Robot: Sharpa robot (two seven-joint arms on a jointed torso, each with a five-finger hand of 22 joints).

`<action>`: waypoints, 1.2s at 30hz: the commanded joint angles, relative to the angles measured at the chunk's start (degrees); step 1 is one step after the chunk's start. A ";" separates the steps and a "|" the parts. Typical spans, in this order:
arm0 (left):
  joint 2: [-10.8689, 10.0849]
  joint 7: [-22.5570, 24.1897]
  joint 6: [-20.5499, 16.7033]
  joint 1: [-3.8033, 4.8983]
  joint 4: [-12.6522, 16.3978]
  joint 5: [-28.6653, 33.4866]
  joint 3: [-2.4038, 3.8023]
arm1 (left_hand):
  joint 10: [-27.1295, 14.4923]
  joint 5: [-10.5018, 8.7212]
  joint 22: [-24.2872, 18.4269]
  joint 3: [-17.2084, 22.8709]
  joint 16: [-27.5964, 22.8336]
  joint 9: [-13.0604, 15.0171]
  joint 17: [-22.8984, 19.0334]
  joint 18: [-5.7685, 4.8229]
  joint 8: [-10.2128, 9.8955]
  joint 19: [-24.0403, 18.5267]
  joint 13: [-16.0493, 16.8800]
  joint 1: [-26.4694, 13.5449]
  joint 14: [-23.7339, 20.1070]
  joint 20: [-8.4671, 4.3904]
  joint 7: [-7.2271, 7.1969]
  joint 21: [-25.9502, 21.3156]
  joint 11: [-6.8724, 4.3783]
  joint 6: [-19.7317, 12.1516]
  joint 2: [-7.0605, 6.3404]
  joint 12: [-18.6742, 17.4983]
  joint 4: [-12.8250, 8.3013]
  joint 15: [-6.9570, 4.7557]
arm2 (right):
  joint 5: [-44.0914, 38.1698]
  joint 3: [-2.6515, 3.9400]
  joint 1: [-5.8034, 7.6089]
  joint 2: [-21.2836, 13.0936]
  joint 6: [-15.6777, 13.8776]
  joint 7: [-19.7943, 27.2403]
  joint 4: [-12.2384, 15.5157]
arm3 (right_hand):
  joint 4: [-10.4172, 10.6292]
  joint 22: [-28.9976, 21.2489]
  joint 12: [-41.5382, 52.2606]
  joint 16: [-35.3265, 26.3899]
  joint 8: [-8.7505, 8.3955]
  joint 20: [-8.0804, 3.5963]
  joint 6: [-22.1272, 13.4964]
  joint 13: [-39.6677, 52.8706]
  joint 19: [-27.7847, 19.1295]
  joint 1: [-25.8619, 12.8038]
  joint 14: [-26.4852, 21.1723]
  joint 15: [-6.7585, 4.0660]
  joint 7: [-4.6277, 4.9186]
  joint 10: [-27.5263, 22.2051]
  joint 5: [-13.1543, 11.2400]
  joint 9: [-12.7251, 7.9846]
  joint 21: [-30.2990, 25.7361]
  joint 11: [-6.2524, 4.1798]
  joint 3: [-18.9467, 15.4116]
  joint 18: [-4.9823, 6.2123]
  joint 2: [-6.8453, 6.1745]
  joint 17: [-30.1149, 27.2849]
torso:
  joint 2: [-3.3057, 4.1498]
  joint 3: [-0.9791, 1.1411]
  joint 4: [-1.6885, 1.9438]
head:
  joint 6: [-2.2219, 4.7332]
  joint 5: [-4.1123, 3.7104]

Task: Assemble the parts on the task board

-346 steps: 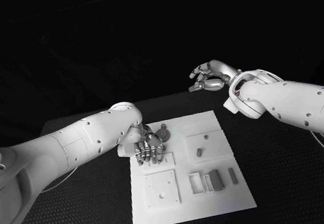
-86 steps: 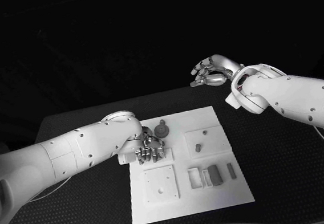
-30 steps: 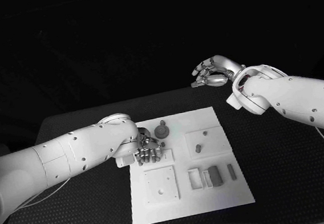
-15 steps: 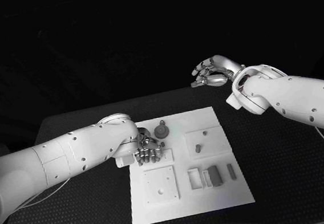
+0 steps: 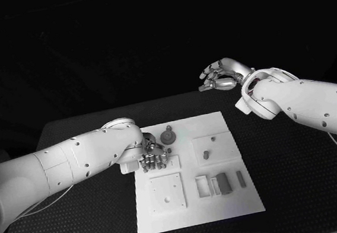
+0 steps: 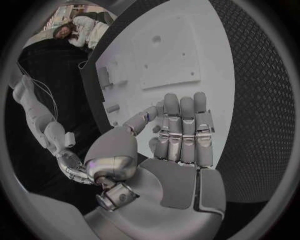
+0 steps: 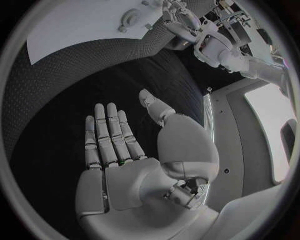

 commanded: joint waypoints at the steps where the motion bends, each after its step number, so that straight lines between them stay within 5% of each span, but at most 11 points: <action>1: 0.10 -0.02 0.83 -0.87 -0.09 0.57 -0.57 | -0.03 0.12 1.23 0.21 0.08 0.00 -0.12 -0.51 0.05 -0.20 -0.02 3.16 -0.04 -0.06 -0.16 -0.34 -0.28 0.02 3.00 -0.23 -0.41 0.05 | 0.04 0.01 0.00 0.03 0.48 0.56 0.08 | 0.11 0.11 -0.22 -0.28 0.29 0.08 -0.39 -0.09 -0.50 -0.33 -0.09 0.31 2.44 0.10 -0.25 -0.07 -0.28 0.40 -0.21 -0.82 -0.28 0.09 | -0.01 0.05 -0.01 | 0.01 -0.03; 17: -0.49 0.95 -4.71 -0.87 0.72 0.57 -0.56 | 1.09 0.30 1.38 0.33 0.91 -0.10 -0.42 -0.29 0.57 0.46 -0.17 4.21 0.80 -0.24 -0.70 0.16 -0.82 1.24 2.87 -0.01 -0.50 -0.14 | 0.08 0.01 0.00 -0.05 0.43 0.57 -0.03 | 0.13 0.18 -0.21 -0.35 0.31 0.08 -0.39 -0.16 -0.49 -0.39 -0.08 0.32 2.44 0.12 -0.25 -0.10 -0.34 0.40 -0.20 -0.82 -0.25 0.17 | -0.05 0.05 0.01 | 0.08 -0.08; 36: -4.56 1.18 -12.32 -0.84 5.91 0.27 -0.53 | 1.79 1.07 1.35 0.51 1.20 -0.25 -0.83 -0.16 0.85 0.82 -0.59 4.92 1.37 -0.35 -1.03 0.50 -1.13 2.06 2.11 -0.20 -0.52 -0.27 | 0.09 0.01 -0.01 -0.29 0.41 0.57 0.02 | 0.15 0.28 -0.19 -0.45 0.33 0.07 -0.40 -0.26 -0.49 -0.46 -0.08 0.32 2.44 0.13 -0.24 -0.13 -0.41 0.40 -0.18 -0.83 -0.27 0.28 | -0.04 0.03 0.06 | -0.05 -0.16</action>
